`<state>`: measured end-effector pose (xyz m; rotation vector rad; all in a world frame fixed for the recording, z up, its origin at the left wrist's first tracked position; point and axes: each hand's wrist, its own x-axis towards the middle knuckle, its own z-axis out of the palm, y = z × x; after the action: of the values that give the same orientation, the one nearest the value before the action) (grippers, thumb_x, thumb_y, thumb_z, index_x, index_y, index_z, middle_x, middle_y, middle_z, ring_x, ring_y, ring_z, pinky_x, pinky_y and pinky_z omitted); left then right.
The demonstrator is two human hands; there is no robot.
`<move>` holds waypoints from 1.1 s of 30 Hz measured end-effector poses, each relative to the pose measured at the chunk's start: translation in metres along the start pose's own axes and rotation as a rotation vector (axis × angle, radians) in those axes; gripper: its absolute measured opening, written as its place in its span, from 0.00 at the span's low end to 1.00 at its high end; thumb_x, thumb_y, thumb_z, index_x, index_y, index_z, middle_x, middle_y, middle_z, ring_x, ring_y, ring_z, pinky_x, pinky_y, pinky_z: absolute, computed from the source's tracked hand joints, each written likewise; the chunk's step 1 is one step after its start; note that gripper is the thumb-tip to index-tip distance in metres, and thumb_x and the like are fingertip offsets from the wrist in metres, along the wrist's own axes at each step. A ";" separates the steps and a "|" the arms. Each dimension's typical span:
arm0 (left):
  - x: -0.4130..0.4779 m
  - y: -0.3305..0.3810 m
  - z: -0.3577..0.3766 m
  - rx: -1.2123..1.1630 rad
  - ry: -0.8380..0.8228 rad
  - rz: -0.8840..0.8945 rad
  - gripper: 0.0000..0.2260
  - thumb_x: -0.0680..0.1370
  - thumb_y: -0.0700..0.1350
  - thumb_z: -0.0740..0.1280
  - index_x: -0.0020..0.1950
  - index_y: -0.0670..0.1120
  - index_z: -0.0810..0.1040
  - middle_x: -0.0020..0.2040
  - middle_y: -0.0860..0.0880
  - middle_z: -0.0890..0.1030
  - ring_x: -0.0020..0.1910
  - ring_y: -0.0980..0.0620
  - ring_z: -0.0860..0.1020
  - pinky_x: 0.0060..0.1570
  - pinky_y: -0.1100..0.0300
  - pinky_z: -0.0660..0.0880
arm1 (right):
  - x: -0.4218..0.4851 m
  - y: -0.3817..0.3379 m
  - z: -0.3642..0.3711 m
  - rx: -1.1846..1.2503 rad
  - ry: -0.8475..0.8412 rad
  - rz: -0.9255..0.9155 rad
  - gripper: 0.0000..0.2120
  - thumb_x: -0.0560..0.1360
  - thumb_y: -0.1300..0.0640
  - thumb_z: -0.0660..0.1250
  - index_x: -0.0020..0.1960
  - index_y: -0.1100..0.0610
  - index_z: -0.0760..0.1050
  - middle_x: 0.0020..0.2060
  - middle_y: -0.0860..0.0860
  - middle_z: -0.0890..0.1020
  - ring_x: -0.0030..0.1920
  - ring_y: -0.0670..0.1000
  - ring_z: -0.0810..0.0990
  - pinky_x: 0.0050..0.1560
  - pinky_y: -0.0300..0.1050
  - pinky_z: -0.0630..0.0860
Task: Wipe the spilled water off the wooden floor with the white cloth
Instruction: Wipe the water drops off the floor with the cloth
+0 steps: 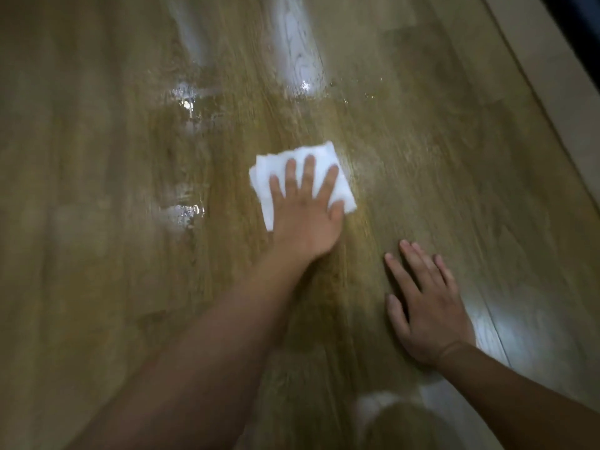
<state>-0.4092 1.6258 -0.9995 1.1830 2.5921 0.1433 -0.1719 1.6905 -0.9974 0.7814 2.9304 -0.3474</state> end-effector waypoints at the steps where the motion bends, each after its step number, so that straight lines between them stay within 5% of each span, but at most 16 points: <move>1: -0.045 0.009 0.010 -0.031 0.041 0.047 0.28 0.82 0.58 0.49 0.81 0.55 0.48 0.82 0.45 0.44 0.79 0.40 0.40 0.74 0.35 0.40 | 0.000 0.000 0.000 -0.006 -0.001 0.004 0.30 0.76 0.46 0.53 0.76 0.54 0.62 0.77 0.55 0.61 0.77 0.54 0.57 0.75 0.59 0.54; 5: -0.148 0.020 0.041 -0.024 0.088 0.150 0.27 0.82 0.56 0.54 0.81 0.55 0.55 0.82 0.45 0.49 0.80 0.40 0.46 0.74 0.33 0.47 | -0.001 0.000 -0.002 -0.015 -0.004 0.013 0.30 0.76 0.46 0.53 0.76 0.54 0.62 0.77 0.55 0.61 0.77 0.54 0.57 0.75 0.58 0.54; 16: -0.012 0.023 0.015 0.009 0.039 0.079 0.28 0.80 0.61 0.50 0.81 0.58 0.52 0.82 0.44 0.47 0.79 0.39 0.43 0.73 0.33 0.42 | 0.002 -0.002 -0.008 0.003 -0.052 0.013 0.30 0.73 0.47 0.59 0.74 0.55 0.67 0.76 0.57 0.63 0.75 0.57 0.62 0.73 0.61 0.58; 25: 0.142 0.039 -0.025 0.058 -0.093 0.017 0.28 0.81 0.64 0.43 0.80 0.60 0.38 0.80 0.47 0.32 0.77 0.40 0.31 0.71 0.34 0.31 | 0.001 0.004 0.001 -0.006 0.014 -0.040 0.31 0.71 0.46 0.60 0.73 0.55 0.65 0.75 0.58 0.65 0.74 0.57 0.63 0.71 0.62 0.59; 33: 0.066 0.033 -0.014 0.012 -0.083 0.051 0.27 0.82 0.59 0.44 0.80 0.58 0.40 0.81 0.46 0.36 0.78 0.41 0.32 0.73 0.36 0.34 | -0.001 -0.005 -0.013 -0.029 -0.070 0.005 0.30 0.74 0.46 0.57 0.74 0.56 0.66 0.75 0.57 0.63 0.76 0.57 0.60 0.74 0.59 0.54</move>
<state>-0.4306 1.6976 -0.9942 1.2321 2.4956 0.0876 -0.1739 1.6895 -0.9839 0.7567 2.8610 -0.3243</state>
